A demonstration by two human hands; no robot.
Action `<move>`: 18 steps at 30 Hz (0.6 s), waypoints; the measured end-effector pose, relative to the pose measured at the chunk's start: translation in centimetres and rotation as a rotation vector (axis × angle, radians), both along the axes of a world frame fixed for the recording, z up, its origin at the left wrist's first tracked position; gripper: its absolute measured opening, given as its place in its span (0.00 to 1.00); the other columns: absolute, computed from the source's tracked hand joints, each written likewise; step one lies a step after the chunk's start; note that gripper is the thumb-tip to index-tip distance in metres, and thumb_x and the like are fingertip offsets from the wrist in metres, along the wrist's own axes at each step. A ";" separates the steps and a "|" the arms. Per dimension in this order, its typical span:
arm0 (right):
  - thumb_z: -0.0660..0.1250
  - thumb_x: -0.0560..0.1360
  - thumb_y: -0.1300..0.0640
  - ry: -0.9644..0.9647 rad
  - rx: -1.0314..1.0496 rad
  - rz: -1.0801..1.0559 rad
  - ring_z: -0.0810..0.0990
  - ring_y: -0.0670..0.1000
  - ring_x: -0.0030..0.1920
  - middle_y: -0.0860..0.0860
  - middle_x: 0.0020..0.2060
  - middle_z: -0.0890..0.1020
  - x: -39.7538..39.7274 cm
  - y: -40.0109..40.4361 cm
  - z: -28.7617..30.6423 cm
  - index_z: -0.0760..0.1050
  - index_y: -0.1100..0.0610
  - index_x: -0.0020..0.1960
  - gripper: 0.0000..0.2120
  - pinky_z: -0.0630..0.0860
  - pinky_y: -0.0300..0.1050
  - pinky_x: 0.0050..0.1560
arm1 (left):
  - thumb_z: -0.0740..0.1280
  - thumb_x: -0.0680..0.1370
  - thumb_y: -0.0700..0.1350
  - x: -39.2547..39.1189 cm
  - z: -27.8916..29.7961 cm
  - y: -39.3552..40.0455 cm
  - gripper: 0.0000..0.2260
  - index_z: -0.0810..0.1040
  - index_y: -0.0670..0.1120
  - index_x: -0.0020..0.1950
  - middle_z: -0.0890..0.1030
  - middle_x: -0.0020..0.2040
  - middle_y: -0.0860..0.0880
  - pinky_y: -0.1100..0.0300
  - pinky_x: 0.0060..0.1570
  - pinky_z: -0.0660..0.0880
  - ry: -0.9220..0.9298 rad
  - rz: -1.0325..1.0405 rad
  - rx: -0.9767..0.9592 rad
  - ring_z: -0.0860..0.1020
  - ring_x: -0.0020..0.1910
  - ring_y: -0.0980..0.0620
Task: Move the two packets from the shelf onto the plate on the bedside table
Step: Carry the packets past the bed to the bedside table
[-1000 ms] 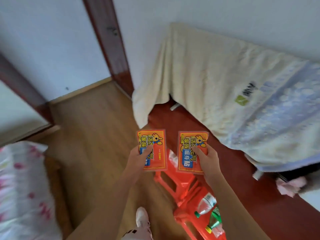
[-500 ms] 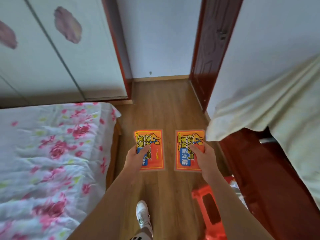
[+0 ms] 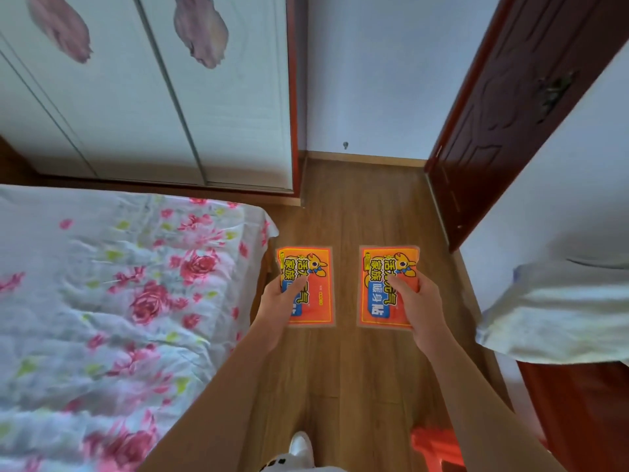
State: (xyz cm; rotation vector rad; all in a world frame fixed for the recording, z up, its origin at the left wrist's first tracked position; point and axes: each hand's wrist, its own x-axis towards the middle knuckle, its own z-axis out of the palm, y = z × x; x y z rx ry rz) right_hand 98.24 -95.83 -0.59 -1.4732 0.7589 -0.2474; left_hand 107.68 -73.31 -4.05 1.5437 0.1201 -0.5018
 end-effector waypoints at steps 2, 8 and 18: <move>0.70 0.76 0.55 -0.008 0.002 -0.002 0.87 0.43 0.37 0.38 0.34 0.87 2.0 -0.3 0.0 0.78 0.47 0.46 0.03 0.78 0.34 0.27 | 0.70 0.76 0.53 2.3 -0.1 -0.2 0.07 0.82 0.52 0.50 0.88 0.41 0.52 0.50 0.48 0.82 0.013 0.005 -0.006 0.86 0.42 0.50; 0.70 0.76 0.55 -0.004 0.019 0.018 0.87 0.45 0.38 0.42 0.37 0.88 8.5 -1.5 -1.0 0.79 0.49 0.47 0.02 0.79 0.36 0.28 | 0.70 0.76 0.52 7.9 -0.8 -1.5 0.04 0.83 0.53 0.48 0.88 0.42 0.51 0.47 0.51 0.82 0.028 0.017 -0.004 0.86 0.43 0.48; 0.71 0.75 0.54 -0.050 0.036 0.092 0.87 0.45 0.39 0.42 0.39 0.88 23.2 -10.2 -2.5 0.80 0.48 0.47 0.02 0.80 0.37 0.30 | 0.68 0.77 0.52 20.5 -0.8 -10.3 0.05 0.80 0.53 0.48 0.87 0.37 0.57 0.67 0.31 0.78 -0.036 0.084 0.074 0.86 0.38 0.56</move>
